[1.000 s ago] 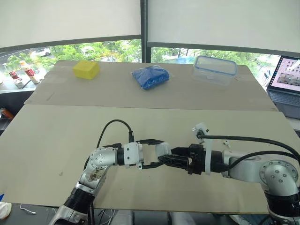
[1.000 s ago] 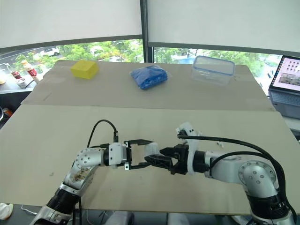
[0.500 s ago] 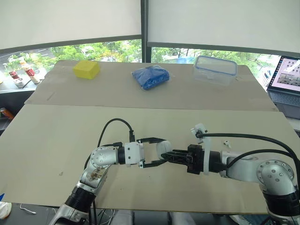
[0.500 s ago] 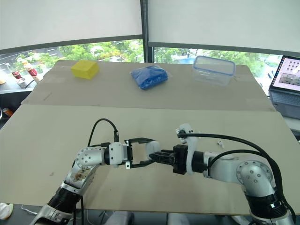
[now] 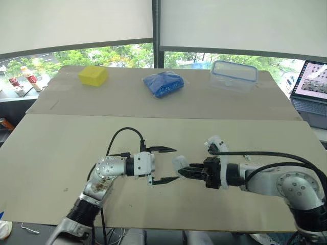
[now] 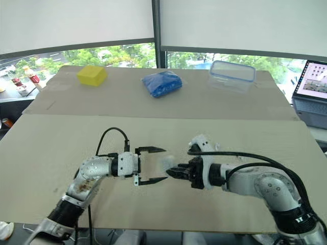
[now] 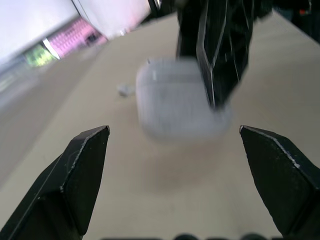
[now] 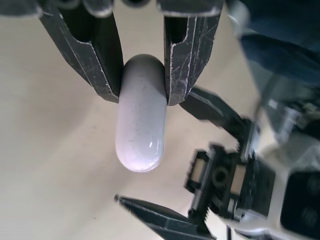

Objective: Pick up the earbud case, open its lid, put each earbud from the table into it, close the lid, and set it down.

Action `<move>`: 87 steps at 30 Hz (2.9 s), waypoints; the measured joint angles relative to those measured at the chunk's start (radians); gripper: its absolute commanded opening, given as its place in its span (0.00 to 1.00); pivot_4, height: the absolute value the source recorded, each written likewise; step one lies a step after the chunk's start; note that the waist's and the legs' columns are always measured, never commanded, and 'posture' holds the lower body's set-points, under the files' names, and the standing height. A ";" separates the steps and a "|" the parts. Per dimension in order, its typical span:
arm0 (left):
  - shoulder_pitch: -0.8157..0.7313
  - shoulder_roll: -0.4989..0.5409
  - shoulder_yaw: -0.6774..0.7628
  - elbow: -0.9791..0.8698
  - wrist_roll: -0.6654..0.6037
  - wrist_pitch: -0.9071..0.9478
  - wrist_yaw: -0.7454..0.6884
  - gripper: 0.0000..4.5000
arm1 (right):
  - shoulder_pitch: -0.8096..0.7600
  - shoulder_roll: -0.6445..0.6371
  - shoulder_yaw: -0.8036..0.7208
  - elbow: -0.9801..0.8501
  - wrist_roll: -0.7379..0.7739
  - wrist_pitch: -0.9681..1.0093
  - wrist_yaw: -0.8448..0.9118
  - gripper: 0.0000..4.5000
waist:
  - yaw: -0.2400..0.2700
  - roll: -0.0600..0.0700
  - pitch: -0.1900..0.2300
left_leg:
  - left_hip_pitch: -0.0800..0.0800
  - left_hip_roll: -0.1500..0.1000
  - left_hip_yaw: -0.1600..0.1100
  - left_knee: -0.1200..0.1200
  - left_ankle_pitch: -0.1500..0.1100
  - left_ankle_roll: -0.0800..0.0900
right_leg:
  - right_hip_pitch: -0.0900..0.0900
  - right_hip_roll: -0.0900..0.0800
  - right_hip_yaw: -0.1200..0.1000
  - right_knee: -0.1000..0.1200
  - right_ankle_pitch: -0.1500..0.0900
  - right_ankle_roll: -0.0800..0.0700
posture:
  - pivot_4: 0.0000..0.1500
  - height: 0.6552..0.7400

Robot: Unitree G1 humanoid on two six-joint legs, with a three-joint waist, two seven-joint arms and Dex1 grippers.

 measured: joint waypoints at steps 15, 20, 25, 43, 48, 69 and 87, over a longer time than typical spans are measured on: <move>-0.207 -0.061 -0.115 -0.097 -0.007 0.491 -0.072 1.00 | -0.178 -0.273 0.380 -0.109 -0.828 -0.296 0.552 0.16 | -0.001 0.003 0.002 | -0.002 0.000 0.000 0.001 0.000 0.000 | -0.002 -0.001 0.000 0.000 0.000 0.000 | 1.00 0.52; -0.208 -0.097 -0.136 -0.056 0.007 0.458 -0.070 1.00 | -0.175 -0.245 0.378 -0.109 -0.883 -0.303 0.615 0.16 | 0.004 0.003 0.002 | -0.002 -0.001 0.000 0.002 0.000 0.000 | -0.001 -0.001 0.000 0.000 0.000 0.000 | 1.00 0.52; -0.212 -0.125 -0.140 -0.026 0.025 0.447 -0.061 0.89 | -0.164 -0.224 0.364 -0.110 -0.912 -0.303 0.643 0.16 | 0.007 0.003 0.002 | -0.002 -0.001 0.000 0.002 0.000 0.000 | -0.001 -0.001 0.000 0.000 0.000 0.000 | 1.00 0.52; -0.217 -0.172 -0.146 0.011 0.048 0.407 -0.053 0.13 | -0.129 -0.184 0.314 -0.112 -0.991 -0.309 0.710 0.48 | 0.008 0.003 0.002 | -0.002 -0.001 0.000 0.003 0.000 0.000 | -0.001 -0.001 0.000 0.001 0.000 0.000 | 1.00 0.52; -0.178 -0.145 -0.135 0.024 0.044 0.405 -0.049 0.13 | -0.090 -0.252 0.264 -0.113 -1.011 -0.340 0.754 0.86 | 0.007 0.003 0.002 | -0.002 -0.001 0.000 0.003 0.000 0.000 | -0.001 -0.001 0.000 0.001 0.000 0.000 | 1.00 0.52; -0.086 -0.196 -0.009 -0.038 -0.172 0.471 -0.071 0.13 | -0.014 -0.081 0.080 -0.173 -0.948 -0.358 0.662 1.00 | 0.008 0.003 0.002 | -0.001 -0.001 0.000 0.004 0.000 0.000 | 0.000 -0.001 0.000 0.001 0.000 0.000 | 1.00 0.52; -0.086 -0.154 -0.042 -0.037 -0.140 0.409 -0.083 0.13 | -0.048 -0.059 -0.002 -0.162 -0.855 -0.304 0.659 1.00 | 0.008 0.003 0.002 | -0.002 -0.001 0.000 0.004 0.000 0.000 | 0.000 -0.001 0.000 0.001 0.000 0.000 | 1.00 0.52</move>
